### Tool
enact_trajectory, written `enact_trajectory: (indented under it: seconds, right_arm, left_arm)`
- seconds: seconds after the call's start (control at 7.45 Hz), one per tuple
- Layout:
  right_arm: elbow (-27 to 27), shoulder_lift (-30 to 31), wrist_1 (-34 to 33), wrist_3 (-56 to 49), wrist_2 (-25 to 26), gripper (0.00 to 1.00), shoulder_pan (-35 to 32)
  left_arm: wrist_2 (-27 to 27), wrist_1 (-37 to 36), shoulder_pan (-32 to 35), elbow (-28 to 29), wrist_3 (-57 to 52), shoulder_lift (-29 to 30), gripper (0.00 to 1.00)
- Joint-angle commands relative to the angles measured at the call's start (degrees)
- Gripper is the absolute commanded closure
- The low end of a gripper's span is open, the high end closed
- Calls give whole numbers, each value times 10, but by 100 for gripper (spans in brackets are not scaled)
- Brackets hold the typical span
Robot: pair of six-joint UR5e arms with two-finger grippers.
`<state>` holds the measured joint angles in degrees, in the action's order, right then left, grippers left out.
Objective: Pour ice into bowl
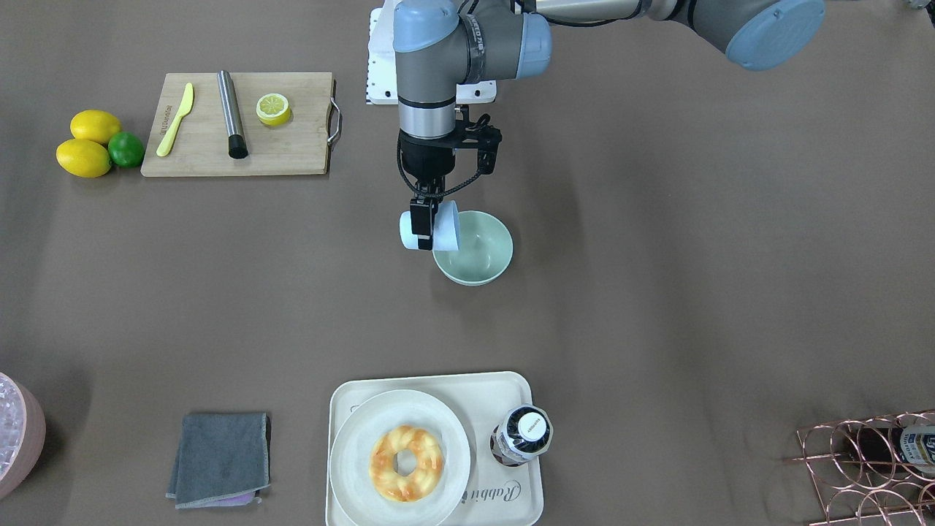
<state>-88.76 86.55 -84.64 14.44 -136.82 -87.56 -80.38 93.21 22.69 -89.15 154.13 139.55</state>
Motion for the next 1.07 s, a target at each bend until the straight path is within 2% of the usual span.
enact_trajectory:
  seconds: [0.0, 0.13, 0.27, 0.67, 0.94]
  right_arm:
    - [-8, 12, 1, 0, 1, 1, -3]
    - [-8, 12, 1, 0, 0, 1, -3]
    - [-8, 12, 2, -1, 0, 1, -3]
    - [-10, 8, 1, 1, 1, 1, -3]
    - [-8, 4, 0, 1, 1, 1, -3]
  left_arm:
    - [66, 91, -26, 0, 56, -40, 45]
    - [99, 107, -34, -1, 63, -44, 45]
    - [101, 109, -37, -1, 83, -45, 45]
    - [165, 152, -54, -10, 130, -52, 45]
    - [244, 238, -81, -30, 158, -99, 45]
